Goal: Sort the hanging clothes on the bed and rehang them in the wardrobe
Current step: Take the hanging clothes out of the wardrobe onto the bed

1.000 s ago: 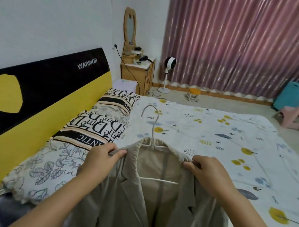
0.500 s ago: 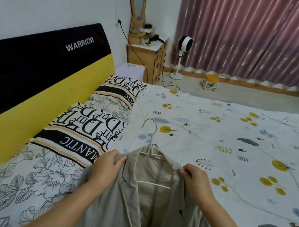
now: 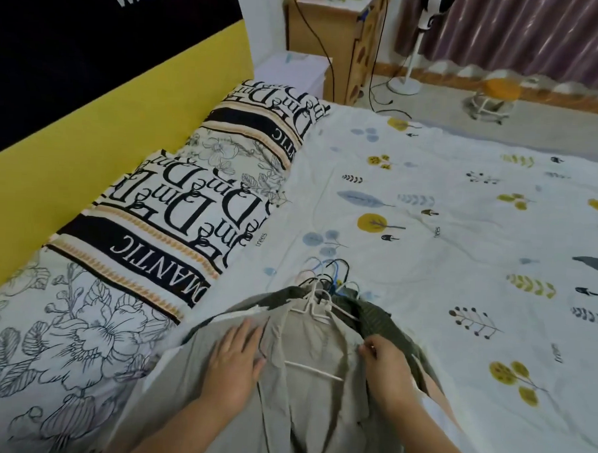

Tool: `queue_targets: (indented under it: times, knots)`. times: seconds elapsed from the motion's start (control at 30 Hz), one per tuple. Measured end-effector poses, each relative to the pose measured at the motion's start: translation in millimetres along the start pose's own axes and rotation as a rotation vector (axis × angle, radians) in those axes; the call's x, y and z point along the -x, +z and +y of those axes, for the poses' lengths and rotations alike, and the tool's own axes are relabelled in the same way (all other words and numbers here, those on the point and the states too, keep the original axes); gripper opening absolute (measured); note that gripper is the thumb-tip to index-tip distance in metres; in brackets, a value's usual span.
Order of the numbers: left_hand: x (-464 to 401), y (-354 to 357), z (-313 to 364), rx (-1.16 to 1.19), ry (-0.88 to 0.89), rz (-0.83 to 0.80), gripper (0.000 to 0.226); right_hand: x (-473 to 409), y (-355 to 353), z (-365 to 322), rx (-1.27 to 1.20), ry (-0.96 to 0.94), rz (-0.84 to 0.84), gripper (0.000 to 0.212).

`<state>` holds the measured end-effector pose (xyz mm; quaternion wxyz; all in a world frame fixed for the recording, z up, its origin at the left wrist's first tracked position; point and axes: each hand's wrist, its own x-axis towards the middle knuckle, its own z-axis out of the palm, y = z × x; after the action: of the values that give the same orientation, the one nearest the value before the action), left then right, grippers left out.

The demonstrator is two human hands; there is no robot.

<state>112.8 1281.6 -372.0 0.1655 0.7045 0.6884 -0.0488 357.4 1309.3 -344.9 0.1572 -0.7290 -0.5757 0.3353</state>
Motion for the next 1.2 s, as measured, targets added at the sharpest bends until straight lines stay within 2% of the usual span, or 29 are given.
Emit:
queue_targets:
  times: [0.07, 0.13, 0.2, 0.23, 0.33, 0.37, 0.43, 0.47, 0.53, 0.6, 0.73, 0.83, 1.03, 1.2]
  knots:
    - [-8.4, 9.2, -4.5, 0.05, -0.079, -0.092, 0.084, -4.8, 17.8, 3.5, 0.251, 0.021, -0.016, 0.025]
    - [-11.8, 21.4, -6.3, 0.064, -0.092, -0.129, 0.101, -0.9, 30.7, 2.3, 0.456, 0.001, 0.084, 0.035]
    - [-12.9, 26.2, -5.1, 0.048, -0.108, -0.132, 0.103, 6.4, 47.6, 3.8, 0.482, -0.082, 0.134, 0.039]
    - [-13.5, 28.5, -4.2, 0.033, -0.112, -0.129, 0.103, 11.2, 55.1, 4.3, 0.482, -0.105, 0.106, 0.043]
    - [-13.0, 32.1, -3.8, 0.004, -0.114, -0.153, 0.102, 23.9, 77.5, 13.3, 0.604, -0.148, -0.041, 0.056]
    - [-13.8, 32.5, -4.1, 0.006, -0.115, -0.176, 0.102, 23.5, 83.4, 17.3, 0.62, -0.12, -0.129, 0.068]
    - [-15.5, 28.1, -4.0, 0.026, -0.112, -0.238, 0.095, 21.6, 92.3, 25.5, 0.637, -0.092, -0.194, 0.085]
    - [-15.5, 24.7, -4.0, 0.027, -0.112, -0.269, 0.083, 22.1, 91.2, 22.1, 0.651, -0.09, -0.197, 0.084]
    - [-13.1, 15.2, -4.0, 0.025, -0.102, -0.315, 0.059, 24.0, 77.7, 8.9, 0.679, -0.035, -0.261, 0.066]
    - [-7.4, 3.3, -3.2, 0.029, -0.099, -0.334, 0.053, 21.9, 69.8, 1.9, 0.698, -0.078, -0.322, 0.056]
    - [7.4, -25.6, -0.9, 0.034, -0.111, -0.4, 0.041, 32.6, 44.1, -28.5, 0.851, -0.004, -0.379, 0.052]
    - [27.7, -49.5, 1.0, 0.06, -0.089, -0.411, 0.039, 50.5, 24.9, -53.0, 0.886, 0.0, -0.405, 0.046]
    - [89.7, -100.4, 6.5, 0.066, -0.013, -0.368, 0.04, 105.8, -2.5, -95.1, 0.733, -0.063, -0.404, 0.033]
    - [167.7, -149.9, -10.3, 0.066, 0.016, -0.291, 0.039, 175.8, -18.4, -138.9, 0.69, -0.173, -0.401, 0.035]
